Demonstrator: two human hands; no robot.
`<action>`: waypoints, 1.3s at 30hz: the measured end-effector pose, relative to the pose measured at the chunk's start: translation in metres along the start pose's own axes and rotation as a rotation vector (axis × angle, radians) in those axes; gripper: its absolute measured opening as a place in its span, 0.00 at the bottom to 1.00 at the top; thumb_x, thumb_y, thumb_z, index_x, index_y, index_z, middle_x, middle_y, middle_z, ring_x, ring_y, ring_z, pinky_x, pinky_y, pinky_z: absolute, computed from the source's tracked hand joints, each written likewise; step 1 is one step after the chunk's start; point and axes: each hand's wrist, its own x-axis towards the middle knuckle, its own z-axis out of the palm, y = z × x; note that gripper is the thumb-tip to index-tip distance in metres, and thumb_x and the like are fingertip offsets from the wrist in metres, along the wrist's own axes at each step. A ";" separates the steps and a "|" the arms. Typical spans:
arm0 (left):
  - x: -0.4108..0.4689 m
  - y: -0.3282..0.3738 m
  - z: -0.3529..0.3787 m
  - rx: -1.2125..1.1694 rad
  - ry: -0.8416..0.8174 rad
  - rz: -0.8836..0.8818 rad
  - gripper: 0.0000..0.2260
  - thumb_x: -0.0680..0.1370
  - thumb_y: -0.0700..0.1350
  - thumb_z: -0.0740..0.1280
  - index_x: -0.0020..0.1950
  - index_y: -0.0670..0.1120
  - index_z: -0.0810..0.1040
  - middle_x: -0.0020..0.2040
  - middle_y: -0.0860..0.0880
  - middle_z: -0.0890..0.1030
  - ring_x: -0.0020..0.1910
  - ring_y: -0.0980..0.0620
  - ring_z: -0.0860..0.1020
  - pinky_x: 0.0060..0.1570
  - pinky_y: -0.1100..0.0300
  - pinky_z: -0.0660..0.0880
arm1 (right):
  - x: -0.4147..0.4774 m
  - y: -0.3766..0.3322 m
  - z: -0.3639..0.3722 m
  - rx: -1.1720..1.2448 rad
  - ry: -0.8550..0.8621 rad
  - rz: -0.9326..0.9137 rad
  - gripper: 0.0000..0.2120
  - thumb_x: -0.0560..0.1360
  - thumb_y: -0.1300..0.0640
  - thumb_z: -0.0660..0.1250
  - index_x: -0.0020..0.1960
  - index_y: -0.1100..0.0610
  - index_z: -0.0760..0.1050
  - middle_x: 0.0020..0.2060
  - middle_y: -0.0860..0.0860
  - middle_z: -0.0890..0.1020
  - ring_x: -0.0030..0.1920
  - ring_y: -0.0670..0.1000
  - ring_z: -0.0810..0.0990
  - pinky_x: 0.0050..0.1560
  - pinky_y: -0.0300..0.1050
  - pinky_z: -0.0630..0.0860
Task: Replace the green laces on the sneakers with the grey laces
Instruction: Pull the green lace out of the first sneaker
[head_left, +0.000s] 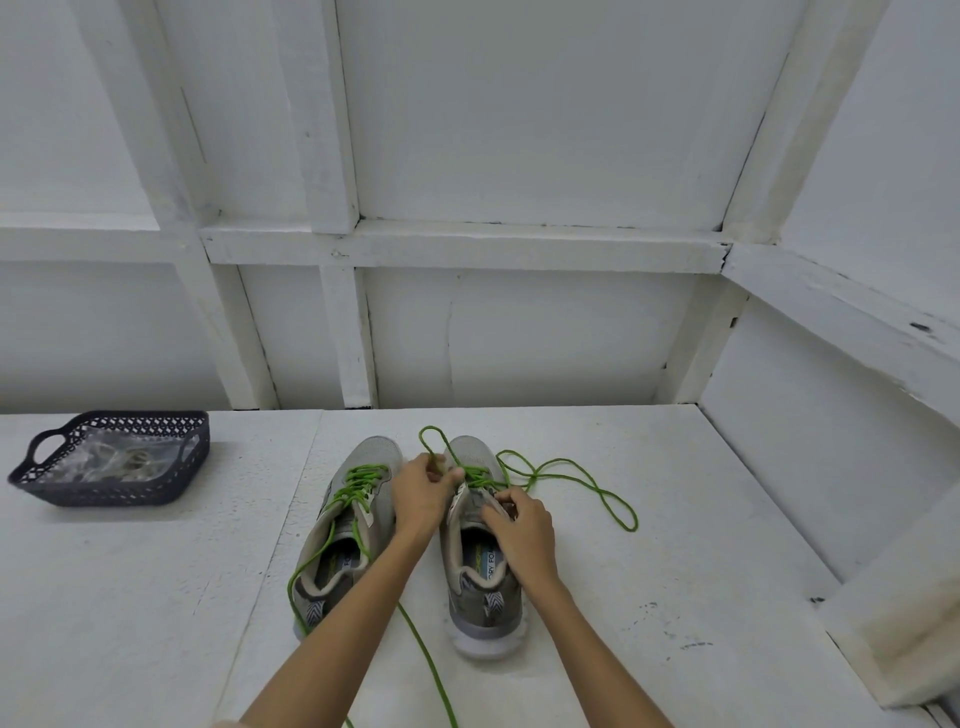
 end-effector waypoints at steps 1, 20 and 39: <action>0.000 -0.003 0.001 0.052 -0.052 -0.007 0.09 0.75 0.48 0.72 0.51 0.43 0.80 0.43 0.46 0.82 0.44 0.48 0.79 0.47 0.54 0.76 | 0.000 0.000 0.000 0.001 0.000 0.004 0.06 0.72 0.51 0.69 0.48 0.48 0.76 0.45 0.51 0.79 0.48 0.50 0.77 0.40 0.41 0.69; -0.004 0.010 -0.007 -0.175 0.210 -0.005 0.06 0.78 0.45 0.69 0.45 0.42 0.79 0.40 0.47 0.80 0.40 0.49 0.77 0.42 0.58 0.69 | 0.001 0.002 0.001 0.013 -0.003 0.010 0.07 0.72 0.49 0.69 0.48 0.50 0.77 0.45 0.50 0.80 0.47 0.50 0.77 0.43 0.43 0.73; -0.008 0.007 -0.005 -0.147 0.220 0.020 0.06 0.78 0.43 0.68 0.45 0.42 0.79 0.39 0.49 0.79 0.40 0.50 0.76 0.42 0.59 0.68 | 0.001 0.003 0.002 0.015 -0.004 0.008 0.07 0.71 0.49 0.69 0.47 0.49 0.76 0.45 0.50 0.80 0.47 0.50 0.77 0.41 0.42 0.71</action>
